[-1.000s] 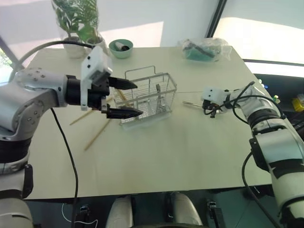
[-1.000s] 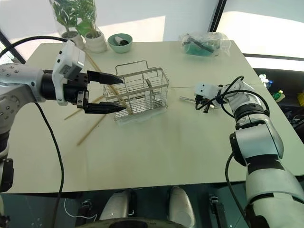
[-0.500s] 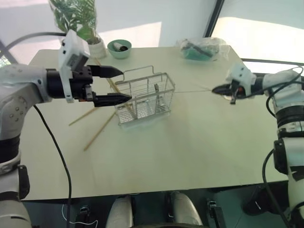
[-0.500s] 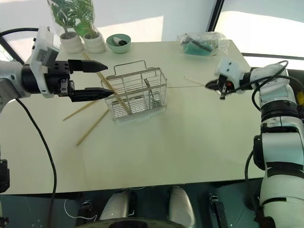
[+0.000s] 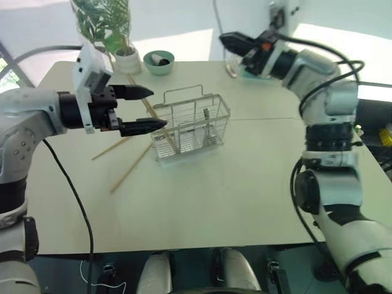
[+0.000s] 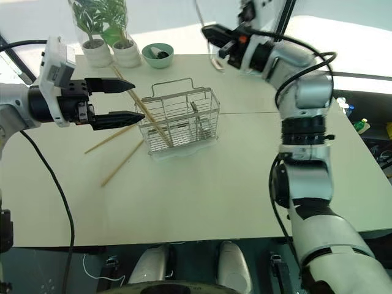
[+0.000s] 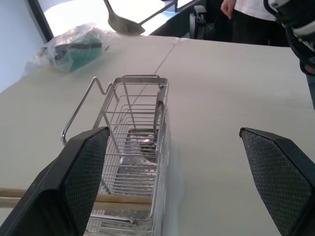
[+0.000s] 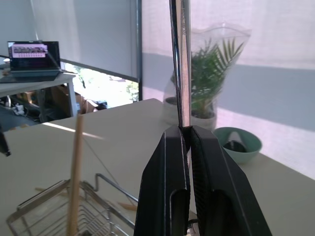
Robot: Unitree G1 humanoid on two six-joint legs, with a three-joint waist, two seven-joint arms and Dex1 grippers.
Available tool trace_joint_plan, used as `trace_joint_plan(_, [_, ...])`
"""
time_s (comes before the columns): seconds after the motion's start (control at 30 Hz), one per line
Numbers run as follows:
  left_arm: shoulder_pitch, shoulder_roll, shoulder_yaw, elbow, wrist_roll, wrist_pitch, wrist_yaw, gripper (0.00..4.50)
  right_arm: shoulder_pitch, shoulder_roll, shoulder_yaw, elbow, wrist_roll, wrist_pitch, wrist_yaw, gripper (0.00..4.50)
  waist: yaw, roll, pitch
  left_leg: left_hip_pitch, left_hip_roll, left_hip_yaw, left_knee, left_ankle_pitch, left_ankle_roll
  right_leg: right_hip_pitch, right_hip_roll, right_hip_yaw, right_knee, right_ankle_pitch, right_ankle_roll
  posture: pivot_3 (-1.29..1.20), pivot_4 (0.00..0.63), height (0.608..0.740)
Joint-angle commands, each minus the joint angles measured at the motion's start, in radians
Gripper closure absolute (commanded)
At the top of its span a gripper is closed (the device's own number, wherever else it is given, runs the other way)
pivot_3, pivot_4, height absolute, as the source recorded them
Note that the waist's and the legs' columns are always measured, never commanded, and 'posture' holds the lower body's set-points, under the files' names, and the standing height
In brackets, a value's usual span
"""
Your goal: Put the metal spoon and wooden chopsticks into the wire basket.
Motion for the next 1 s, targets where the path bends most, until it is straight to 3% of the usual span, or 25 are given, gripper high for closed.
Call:
trace_joint_plan(0.03, [-0.008, 0.023, 0.050, -0.027, -0.004, -0.006, 0.015, 0.00, 0.031, 0.035, 0.024, -0.020, -0.011, -0.049, -0.048, 4.46, 0.001, 0.000, 0.000, 0.000, 0.000, 0.000, 0.000, 0.000, 0.000, 0.000, 0.000, 0.000, 0.000, 0.000, 0.000, 0.00, 0.150, 0.717])
trace_joint_plan(0.57, [-0.007, 0.050, 0.076, -0.044, -0.031, 0.026, 0.047, 0.00, 0.068, 0.041, 0.052, 0.098, -0.031, -0.155, -0.100, 4.46, -0.003, 0.001, 0.001, 0.000, 0.000, -0.001, -0.001, 0.000, 0.000, -0.001, 0.001, 0.000, 0.000, 0.000, 0.000, 0.00, 0.150, 0.717])
trace_joint_plan(0.67, [-0.012, 0.043, 0.066, -0.043, -0.026, 0.019, 0.049, 0.00, 0.096, 0.041, 0.070, 0.099, -0.054, -0.165, -0.113, 3.41, -0.003, 0.001, 0.001, 0.000, 0.000, -0.001, -0.001, 0.000, 0.000, -0.001, 0.001, 0.000, 0.000, 0.000, 0.000, 0.00, 0.150, 0.717])
trace_joint_plan(0.83, [-0.020, 0.044, 0.058, -0.032, -0.021, 0.012, 0.042, 0.00, 0.108, 0.020, 0.059, 0.055, -0.067, -0.181, -0.132, 1.01, -0.003, 0.001, 0.001, 0.000, 0.000, -0.001, -0.001, 0.000, 0.000, -0.001, 0.001, 0.000, 0.000, 0.000, 0.000, 0.00, 0.150, 0.717])
trace_joint_plan(1.0, [-0.025, 0.042, 0.053, -0.010, -0.011, 0.001, 0.038, 0.00, 0.085, -0.033, 0.028, -0.005, -0.033, -0.153, -0.112, 1.01, -0.002, 0.001, 0.001, 0.000, 0.000, -0.001, -0.001, 0.000, 0.000, -0.001, 0.001, 0.000, 0.000, 0.000, 0.000, 0.00, 0.150, 0.717])
